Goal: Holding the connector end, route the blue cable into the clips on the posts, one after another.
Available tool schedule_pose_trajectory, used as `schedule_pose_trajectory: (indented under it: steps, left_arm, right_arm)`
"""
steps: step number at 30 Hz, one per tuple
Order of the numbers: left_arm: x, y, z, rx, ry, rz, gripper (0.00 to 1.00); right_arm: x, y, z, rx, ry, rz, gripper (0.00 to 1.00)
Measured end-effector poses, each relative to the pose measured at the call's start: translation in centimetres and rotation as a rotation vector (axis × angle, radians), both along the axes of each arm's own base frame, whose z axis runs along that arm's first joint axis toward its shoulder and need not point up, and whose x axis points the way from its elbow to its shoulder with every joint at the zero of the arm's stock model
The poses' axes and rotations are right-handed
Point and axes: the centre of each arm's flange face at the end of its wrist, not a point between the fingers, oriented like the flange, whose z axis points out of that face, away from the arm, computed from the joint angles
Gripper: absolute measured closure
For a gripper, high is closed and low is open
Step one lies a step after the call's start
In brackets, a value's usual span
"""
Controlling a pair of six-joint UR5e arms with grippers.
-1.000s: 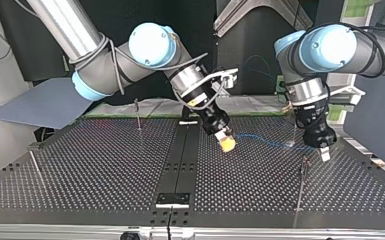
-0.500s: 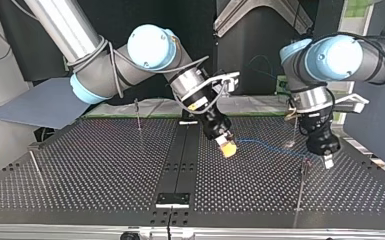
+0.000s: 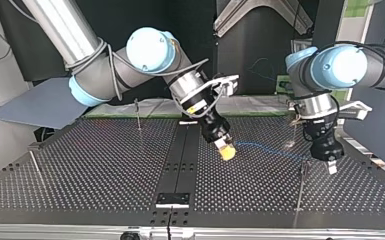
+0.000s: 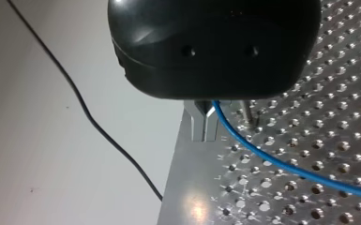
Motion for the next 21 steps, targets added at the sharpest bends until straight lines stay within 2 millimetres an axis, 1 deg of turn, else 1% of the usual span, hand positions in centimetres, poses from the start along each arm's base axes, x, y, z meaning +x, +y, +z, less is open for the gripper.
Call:
schedule_pose_trajectory:
  steps: [6, 8, 15, 21]
  left_arm:
    - [0.7, 0.8, 0.6, -0.013, -0.024, -0.025, 1.0]
    - [1.1, 1.1, 0.6, -0.017, -0.024, -0.029, 1.0]
    - [2.3, 3.0, -0.1, -0.024, -0.008, -0.037, 1.0]
    - [3.4, 3.3, -0.2, -0.026, -0.013, -0.079, 1.0]
  right_arm:
    - [0.5, -0.5, -1.7, 0.017, 0.021, 0.0, 1.0]
    - [0.6, -0.5, -1.9, 0.017, 0.023, -0.001, 1.0]
    - [0.6, -1.0, -1.6, 0.01, 0.018, -0.006, 1.0]
    - [0.1, -2.1, -1.1, 0.004, 0.011, -0.022, 1.0]
